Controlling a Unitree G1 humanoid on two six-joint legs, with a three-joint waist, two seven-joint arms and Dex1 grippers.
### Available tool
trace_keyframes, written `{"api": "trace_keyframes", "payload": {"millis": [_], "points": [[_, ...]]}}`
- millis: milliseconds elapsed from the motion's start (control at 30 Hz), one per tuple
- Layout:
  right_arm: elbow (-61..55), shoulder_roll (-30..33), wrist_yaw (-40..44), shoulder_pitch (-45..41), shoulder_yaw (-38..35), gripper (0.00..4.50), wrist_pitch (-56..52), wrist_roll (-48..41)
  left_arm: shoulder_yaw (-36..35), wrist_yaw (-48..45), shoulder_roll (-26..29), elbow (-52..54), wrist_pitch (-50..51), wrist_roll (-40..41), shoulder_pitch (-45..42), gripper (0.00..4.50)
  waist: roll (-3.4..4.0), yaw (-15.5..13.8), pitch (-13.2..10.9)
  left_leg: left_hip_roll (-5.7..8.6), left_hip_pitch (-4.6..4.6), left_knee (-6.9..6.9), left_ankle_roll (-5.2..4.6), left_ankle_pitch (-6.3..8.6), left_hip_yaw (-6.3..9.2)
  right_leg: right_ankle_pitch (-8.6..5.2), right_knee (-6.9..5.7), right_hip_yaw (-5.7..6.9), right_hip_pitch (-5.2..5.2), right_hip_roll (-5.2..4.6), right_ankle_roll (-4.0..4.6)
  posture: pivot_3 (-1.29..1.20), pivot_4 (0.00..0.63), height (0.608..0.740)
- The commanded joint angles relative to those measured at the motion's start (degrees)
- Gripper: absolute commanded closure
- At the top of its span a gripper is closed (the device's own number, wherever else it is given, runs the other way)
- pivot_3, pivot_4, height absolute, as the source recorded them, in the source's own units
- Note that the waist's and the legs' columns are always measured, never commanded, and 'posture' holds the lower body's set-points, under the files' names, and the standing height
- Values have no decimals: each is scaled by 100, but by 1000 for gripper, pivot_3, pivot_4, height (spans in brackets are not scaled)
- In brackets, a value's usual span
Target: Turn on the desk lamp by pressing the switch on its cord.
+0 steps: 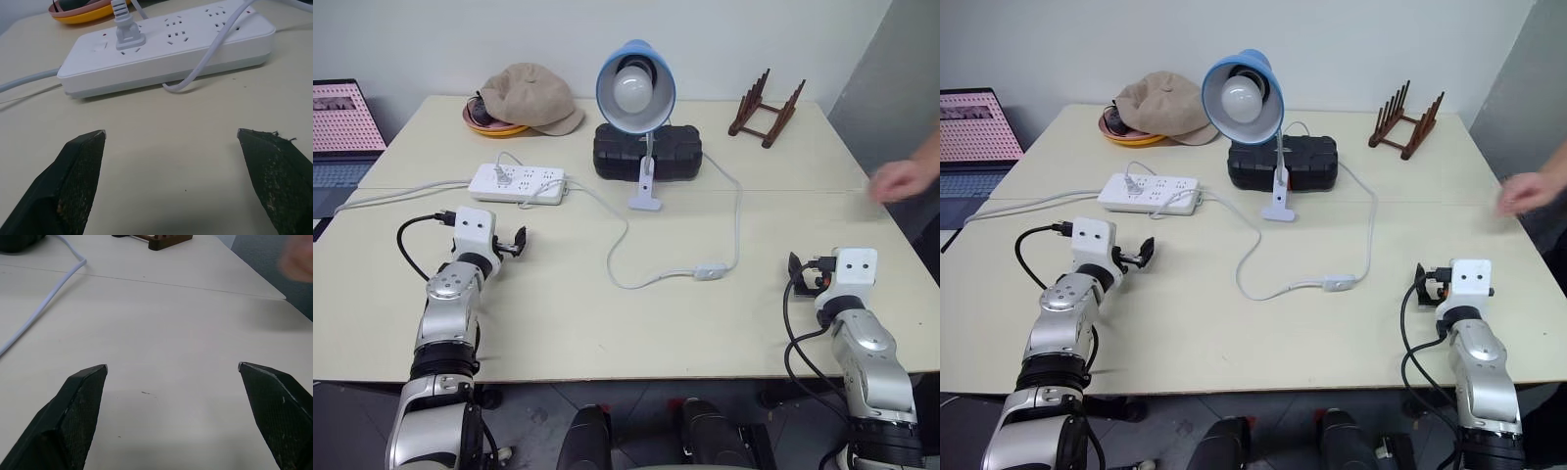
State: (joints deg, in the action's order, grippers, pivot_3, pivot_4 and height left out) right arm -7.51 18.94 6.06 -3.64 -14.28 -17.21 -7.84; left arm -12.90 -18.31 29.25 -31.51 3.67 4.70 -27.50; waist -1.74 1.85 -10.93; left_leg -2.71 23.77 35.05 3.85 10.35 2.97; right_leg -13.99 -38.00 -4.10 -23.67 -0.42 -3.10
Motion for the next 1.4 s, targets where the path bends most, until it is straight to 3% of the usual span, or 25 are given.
{"api": "trace_keyframes", "payload": {"millis": [33,200,367,500,633,867,1400], "points": [[-255,72,20,-22,-113,0,34,6,-101,-54,119,112,-59,92,-55,15,0,0,0,0,0,0,0,0,0,0,0,0,0,0,0,0,150,740],[-230,296,340,-76,-6,0,49,21,-12,-404,186,359,57,144,59,15,0,1,0,0,0,0,0,0,-1,0,1,-1,0,0,0,0,150,740],[-459,1041,1779,-161,275,0,-171,-504,448,-1960,500,1526,634,602,261,15,0,10,-1,-1,2,-2,0,0,-1,-7,3,0,-1,0,12,0,150,740],[-469,2280,4412,-670,860,0,-407,-1379,1136,-3610,1004,3058,1365,1256,202,15,4,27,-12,-1,2,2,0,0,-2,-14,1,-3,0,0,23,0,150,740],[345,2843,5730,-1411,1470,0,-152,-1286,1573,-4496,1286,3947,1828,1720,136,15,1,53,-8,0,-3,4,0,0,-5,-14,20,-4,14,-3,24,0,150,740],[1793,2691,6842,-2550,2343,0,671,-674,2124,-5284,1376,4666,2105,1983,-50,15,2,114,-13,-1,2,1,-1,1,-4,-16,21,-2,7,0,25,0,150,740],[4042,1837,7200,-3772,2718,0,1888,93,1931,-5201,1359,4843,2572,2328,-107,15,4,146,-19,-1,-2,1,-1,0,-2,-9,9,-1,5,2,12,0,150,740]]}}
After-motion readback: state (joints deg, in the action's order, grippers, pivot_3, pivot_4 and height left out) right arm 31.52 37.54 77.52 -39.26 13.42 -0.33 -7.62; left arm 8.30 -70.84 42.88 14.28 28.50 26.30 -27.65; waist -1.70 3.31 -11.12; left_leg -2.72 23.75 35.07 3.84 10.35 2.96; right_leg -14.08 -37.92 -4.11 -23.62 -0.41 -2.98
